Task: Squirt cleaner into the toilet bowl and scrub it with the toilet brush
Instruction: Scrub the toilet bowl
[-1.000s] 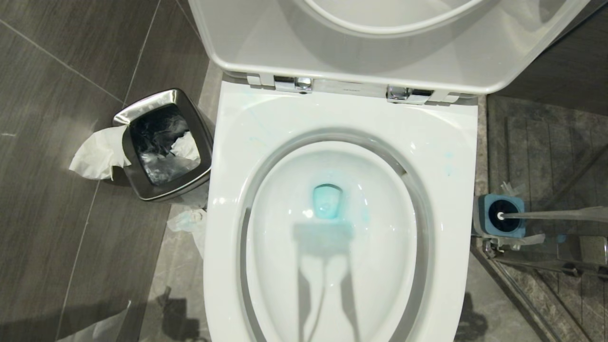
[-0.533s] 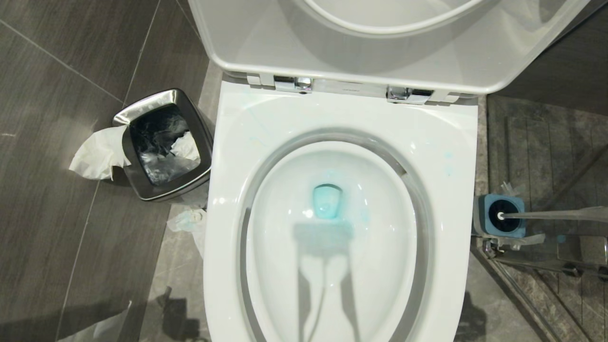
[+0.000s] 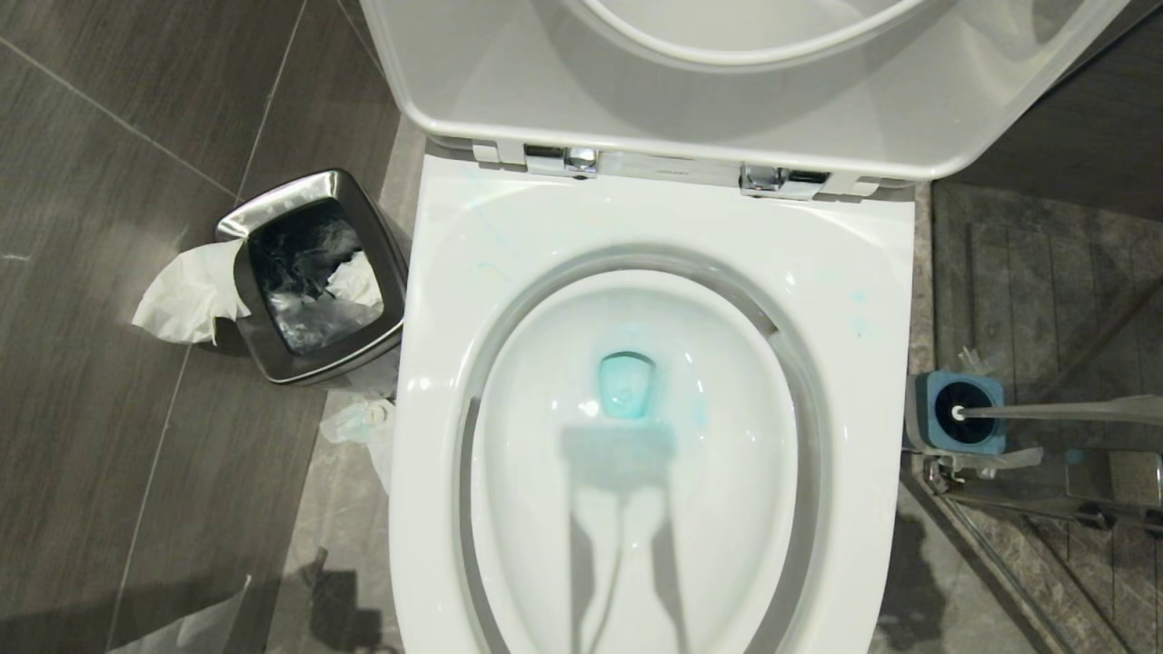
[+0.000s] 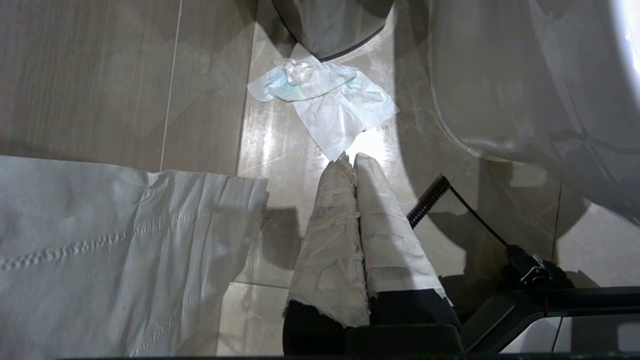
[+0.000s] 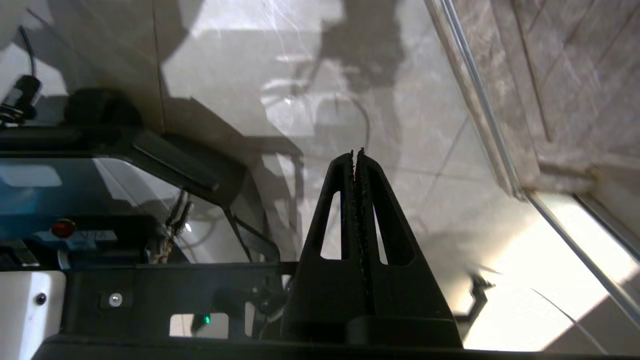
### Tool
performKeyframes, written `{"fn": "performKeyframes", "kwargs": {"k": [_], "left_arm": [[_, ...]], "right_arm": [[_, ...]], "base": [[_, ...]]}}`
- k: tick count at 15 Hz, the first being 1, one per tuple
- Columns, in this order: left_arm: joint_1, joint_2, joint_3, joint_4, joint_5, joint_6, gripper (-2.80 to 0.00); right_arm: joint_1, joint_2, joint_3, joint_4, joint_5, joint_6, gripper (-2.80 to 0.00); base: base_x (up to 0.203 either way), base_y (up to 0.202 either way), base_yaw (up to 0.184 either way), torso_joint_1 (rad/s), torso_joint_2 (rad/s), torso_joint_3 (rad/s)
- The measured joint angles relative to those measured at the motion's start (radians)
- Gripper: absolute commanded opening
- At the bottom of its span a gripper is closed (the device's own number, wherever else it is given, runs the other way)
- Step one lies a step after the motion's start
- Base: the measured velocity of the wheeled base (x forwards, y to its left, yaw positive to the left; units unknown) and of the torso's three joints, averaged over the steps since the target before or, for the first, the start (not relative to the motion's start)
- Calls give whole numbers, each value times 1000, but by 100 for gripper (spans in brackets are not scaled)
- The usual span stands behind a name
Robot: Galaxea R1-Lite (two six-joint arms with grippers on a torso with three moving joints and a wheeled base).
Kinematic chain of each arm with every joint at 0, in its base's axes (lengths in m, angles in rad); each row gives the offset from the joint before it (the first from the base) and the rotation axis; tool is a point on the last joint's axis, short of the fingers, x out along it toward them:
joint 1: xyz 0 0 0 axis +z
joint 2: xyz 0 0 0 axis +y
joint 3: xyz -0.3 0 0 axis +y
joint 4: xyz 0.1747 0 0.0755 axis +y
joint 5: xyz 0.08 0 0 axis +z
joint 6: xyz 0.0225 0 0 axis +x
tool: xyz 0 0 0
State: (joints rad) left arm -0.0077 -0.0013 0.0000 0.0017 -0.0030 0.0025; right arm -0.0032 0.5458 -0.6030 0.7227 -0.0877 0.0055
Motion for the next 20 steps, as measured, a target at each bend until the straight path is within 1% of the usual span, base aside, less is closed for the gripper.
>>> {"fn": "performKeyframes", "kwargs": {"k": [2, 3, 5, 7, 8, 11, 15, 20], "left_arm": [[0, 0, 0, 0, 0, 1, -280], [0, 0, 0, 0, 0, 0, -280], [0, 0, 0, 0, 0, 1, -280], [0, 0, 0, 0, 0, 0, -280], [0, 0, 0, 0, 0, 0, -280], [0, 0, 0, 0, 0, 0, -280], [0, 0, 0, 0, 0, 0, -280], [0, 0, 0, 0, 0, 0, -280]], "right_arm": [[0, 68, -26, -12, -15, 5, -280], [0, 94, -20, -53, -17, 18, -280], [-1, 141, 16, -190, -28, 57, -280], [-1, 186, 56, -353, -80, 71, -280], [0, 202, 69, -410, -99, 75, -280], [1, 228, 70, -435, -128, 79, -280], [17, 263, 71, -446, -125, 78, -280], [21, 267, 105, -538, -133, 34, -280]], "base": [[0, 0, 0, 0, 0, 0], [0, 0, 0, 0, 0, 0], [0, 0, 0, 0, 0, 0], [0, 0, 0, 0, 0, 0], [0, 0, 0, 0, 0, 0], [0, 0, 0, 0, 0, 0], [0, 0, 0, 0, 0, 0], [0, 0, 0, 0, 0, 0]]}}
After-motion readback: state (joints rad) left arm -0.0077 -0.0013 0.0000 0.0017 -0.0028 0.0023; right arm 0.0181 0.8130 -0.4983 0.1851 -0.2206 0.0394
